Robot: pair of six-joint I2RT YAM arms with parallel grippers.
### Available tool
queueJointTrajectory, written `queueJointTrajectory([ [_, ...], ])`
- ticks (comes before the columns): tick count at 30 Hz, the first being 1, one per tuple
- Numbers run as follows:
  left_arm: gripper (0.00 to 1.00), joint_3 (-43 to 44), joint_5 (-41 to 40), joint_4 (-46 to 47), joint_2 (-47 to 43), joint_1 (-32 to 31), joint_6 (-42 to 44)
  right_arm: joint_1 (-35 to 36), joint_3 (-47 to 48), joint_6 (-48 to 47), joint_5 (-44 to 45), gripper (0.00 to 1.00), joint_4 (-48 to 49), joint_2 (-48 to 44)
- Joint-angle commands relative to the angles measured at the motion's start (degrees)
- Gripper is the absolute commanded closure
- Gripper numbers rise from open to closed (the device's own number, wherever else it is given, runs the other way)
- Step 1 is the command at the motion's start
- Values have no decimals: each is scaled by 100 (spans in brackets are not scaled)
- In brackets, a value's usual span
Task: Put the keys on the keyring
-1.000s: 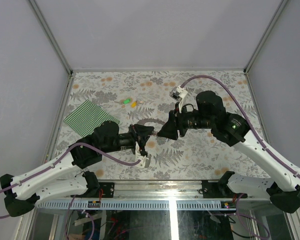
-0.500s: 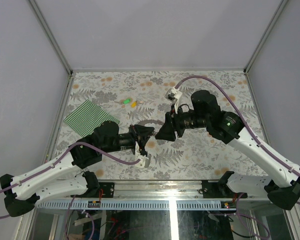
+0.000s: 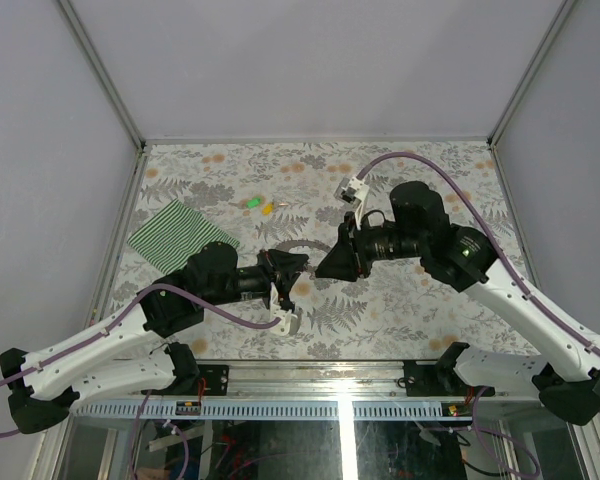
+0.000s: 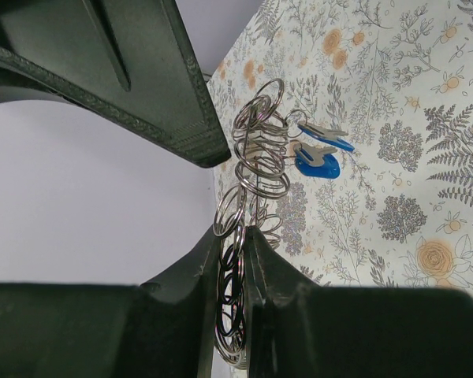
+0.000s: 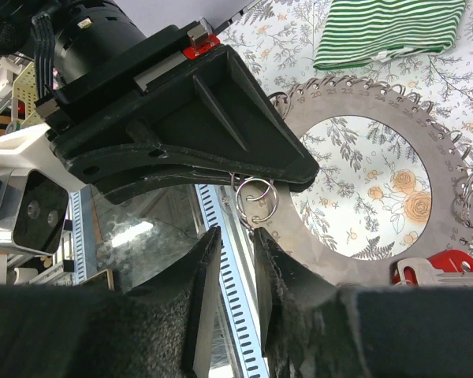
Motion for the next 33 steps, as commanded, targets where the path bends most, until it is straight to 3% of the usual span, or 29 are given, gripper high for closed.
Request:
queueJointTrajectory([
  [1, 100, 199, -74, 441, -39, 5, -5, 25, 149, -107, -105, 71, -86, -200],
  [7, 100, 239, -220, 492, -6, 8, -323, 25, 301, -305, 502, 73, -400, -368],
  [11, 100, 248, -431, 890, 53, 5, -1252, 21, 103, -364, 1628, 65, -40, -853],
  [15, 100, 286, -689, 1346, 158, 0, -2404, 24, -667, -706, 2292, 54, 1135, -1585],
  [19, 100, 341, -1159, 1681, 238, -8, -3668, 25, -1673, -1457, 2608, 53, 2690, -2275],
  [26, 100, 763, -3009, 1696, 560, -50, -6159, 23, -3015, -3307, 2168, 51, 4809, -2820],
  [33, 100, 1322, -4051, 1165, 918, -50, -7496, 25, -3455, -5018, 1667, 53, 5575, -2566],
])
